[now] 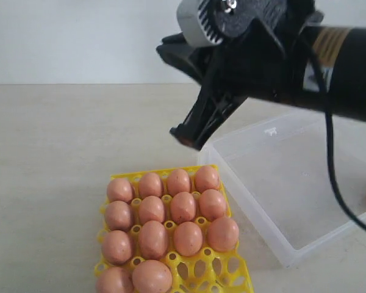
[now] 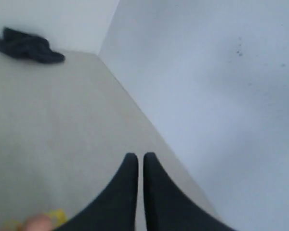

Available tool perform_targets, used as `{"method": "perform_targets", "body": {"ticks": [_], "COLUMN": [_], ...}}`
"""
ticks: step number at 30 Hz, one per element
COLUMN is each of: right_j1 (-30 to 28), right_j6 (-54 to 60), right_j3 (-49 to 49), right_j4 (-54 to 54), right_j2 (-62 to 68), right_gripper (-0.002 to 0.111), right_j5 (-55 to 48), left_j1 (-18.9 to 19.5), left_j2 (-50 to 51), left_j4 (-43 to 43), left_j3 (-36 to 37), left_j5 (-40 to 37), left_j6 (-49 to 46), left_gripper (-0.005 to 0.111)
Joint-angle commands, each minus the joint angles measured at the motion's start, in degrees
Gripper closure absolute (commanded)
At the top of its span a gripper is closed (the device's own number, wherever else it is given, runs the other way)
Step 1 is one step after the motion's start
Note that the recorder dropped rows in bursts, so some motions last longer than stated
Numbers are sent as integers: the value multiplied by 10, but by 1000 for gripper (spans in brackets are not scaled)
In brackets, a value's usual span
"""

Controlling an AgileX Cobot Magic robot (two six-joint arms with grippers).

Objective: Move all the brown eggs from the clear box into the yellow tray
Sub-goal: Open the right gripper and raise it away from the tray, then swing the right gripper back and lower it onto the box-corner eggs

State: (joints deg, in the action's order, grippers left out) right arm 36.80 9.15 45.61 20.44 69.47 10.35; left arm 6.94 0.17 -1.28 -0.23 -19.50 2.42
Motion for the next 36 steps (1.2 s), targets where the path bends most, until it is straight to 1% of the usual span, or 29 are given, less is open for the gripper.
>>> {"method": "perform_targets", "body": {"ticks": [1,3,4,6,7,10,13,16,18,19,23,25,27,29,31,34,36], "right_j1": [-60,-119,-157,-229,-276,-364,-415,-424,-421,-415,-381,-360,-347,-344,-344,-344,-344], "right_j6": [86,44,6,-33,-60,-112,-131,-119,-101,-80,95,146,153,153,153,162,193], "right_j3": [79,117,145,184,212,264,279,279,279,279,279,279,282,292,303,312,312], "right_j4": [-23,-23,-22,-22,-22,-24,-53,-89,-130,-157,-259,-273,-259,-235,-216,-184,-166], "right_j2": [-7,7,21,46,68,121,167,195,199,199,195,202,217,246,282,323,337], "right_gripper": [108,108,108,108,108,108,108,108,108,108,108,108,106,99,88,72,66], "right_j5": [-154,-196,-228,-281,-327,-447,-583,-681,-698,-700,-743,-751,-753,-776,-803,-803,-803], "left_j1": [-2,-2,-2,-2,-2,-2,-2,-2,-2,-2,-2,-2,-2,-2,-2,-2,-2], "left_j2": [-2,-2,-2,-2,-2,-2,-2,-2,-2,-2,-2,-2,-2,-2,-2,-2,-2], "left_j4": [0,0,0,0,0,0,0,0,0,0,0,0,0,0,0,0,0], "left_j3": [2,2,2,2,2,2,2,2,2,2,2,2,2,2,2,2,2], "left_j5": [3,3,3,3,3,3,3,3,3,3,3,3,3,3,3,3,3], "left_j6": [-2,-2,-2,-2,-2,-2,-2,-2,-2,-2,-2,-2,-2,-2,-2,-2,-2], "left_gripper": [103,103,103,103,103,103,103,103,103,103,103,103,103,103,103,103,103]}}
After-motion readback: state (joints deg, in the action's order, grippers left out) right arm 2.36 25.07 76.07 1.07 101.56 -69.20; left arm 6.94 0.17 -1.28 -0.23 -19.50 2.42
